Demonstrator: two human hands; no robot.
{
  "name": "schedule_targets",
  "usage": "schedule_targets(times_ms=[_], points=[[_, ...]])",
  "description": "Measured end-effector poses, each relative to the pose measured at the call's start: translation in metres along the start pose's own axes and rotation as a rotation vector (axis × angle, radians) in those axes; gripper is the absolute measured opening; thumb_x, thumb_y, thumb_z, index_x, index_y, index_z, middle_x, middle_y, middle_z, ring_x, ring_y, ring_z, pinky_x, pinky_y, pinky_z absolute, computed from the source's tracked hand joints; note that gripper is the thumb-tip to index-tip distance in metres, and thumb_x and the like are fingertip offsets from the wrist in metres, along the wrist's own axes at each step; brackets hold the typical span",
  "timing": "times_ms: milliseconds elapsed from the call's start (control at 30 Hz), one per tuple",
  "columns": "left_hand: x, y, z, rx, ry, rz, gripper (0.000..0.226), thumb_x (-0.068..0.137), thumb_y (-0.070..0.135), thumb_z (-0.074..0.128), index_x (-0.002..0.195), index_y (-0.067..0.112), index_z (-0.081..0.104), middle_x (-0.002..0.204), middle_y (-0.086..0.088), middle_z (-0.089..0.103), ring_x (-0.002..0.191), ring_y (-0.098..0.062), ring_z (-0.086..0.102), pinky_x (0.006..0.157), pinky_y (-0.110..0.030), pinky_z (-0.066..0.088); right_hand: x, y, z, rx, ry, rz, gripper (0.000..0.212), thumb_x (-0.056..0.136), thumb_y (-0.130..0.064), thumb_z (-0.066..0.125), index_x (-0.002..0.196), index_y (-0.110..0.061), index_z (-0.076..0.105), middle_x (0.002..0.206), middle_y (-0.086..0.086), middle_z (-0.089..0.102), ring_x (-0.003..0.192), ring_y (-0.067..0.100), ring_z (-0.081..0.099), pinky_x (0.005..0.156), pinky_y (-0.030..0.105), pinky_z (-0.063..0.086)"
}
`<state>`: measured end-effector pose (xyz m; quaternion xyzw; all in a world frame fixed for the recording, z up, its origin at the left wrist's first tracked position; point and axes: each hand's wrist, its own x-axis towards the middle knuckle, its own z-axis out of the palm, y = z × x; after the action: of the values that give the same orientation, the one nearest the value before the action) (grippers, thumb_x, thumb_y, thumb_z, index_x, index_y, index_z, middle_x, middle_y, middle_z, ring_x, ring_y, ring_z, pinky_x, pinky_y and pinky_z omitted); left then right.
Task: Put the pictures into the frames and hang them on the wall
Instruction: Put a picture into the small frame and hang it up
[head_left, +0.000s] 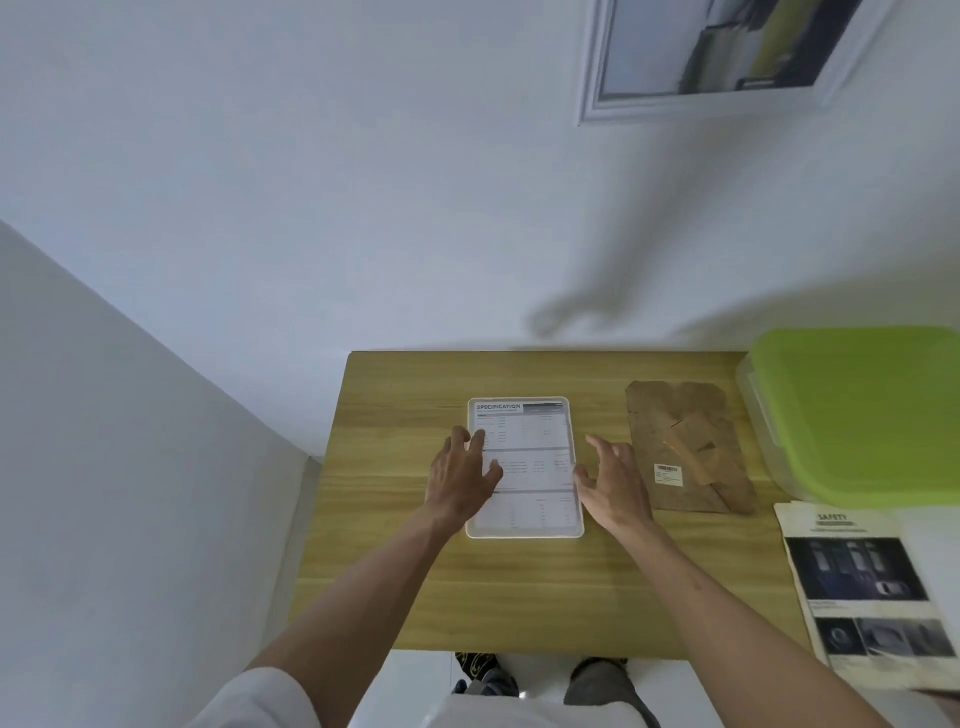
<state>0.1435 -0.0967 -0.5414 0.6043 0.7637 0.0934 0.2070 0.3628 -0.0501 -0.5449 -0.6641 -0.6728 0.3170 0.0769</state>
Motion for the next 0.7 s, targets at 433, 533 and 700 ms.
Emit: schedule_targets(times_ms=[433, 533, 700], points=[[0.030, 0.177, 0.052, -0.166, -0.308, -0.038, 0.060, 0.091, 0.034, 0.057, 0.145, 0.011, 0.042, 0.145, -0.013, 0.038, 0.123, -0.032, 0.052, 0.100, -0.041, 0.046, 0.020, 0.114, -0.103, -0.207, 0.055, 0.216, 0.062, 0.093, -0.034, 0.058, 0.146, -0.013, 0.034, 0.142, 0.019, 0.040, 0.130, 0.036, 0.043, 0.105, 0.046, 0.042], [0.032, 0.206, 0.070, -0.281, -0.295, -0.199, 0.057, 0.088, 0.033, 0.060, 0.135, 0.003, 0.049, 0.136, -0.012, 0.045, 0.114, -0.032, 0.057, 0.092, -0.038, 0.049, 0.022, 0.125, -0.109, -0.186, 0.001, 0.231, 0.058, 0.093, -0.030, 0.057, 0.145, -0.013, 0.034, 0.137, 0.020, 0.044, 0.127, 0.037, 0.045, 0.101, 0.045, 0.044], [0.037, 0.232, 0.076, -0.777, -0.269, -0.551, 0.034, 0.077, 0.020, 0.064, 0.107, 0.006, 0.057, 0.101, -0.008, 0.062, 0.090, -0.026, 0.063, 0.069, -0.035, 0.054, 0.030, 0.132, -0.111, -0.103, -0.022, 0.261, 0.055, 0.091, -0.030, 0.059, 0.140, -0.015, 0.038, 0.136, 0.021, 0.042, 0.127, 0.038, 0.041, 0.098, 0.045, 0.046]])
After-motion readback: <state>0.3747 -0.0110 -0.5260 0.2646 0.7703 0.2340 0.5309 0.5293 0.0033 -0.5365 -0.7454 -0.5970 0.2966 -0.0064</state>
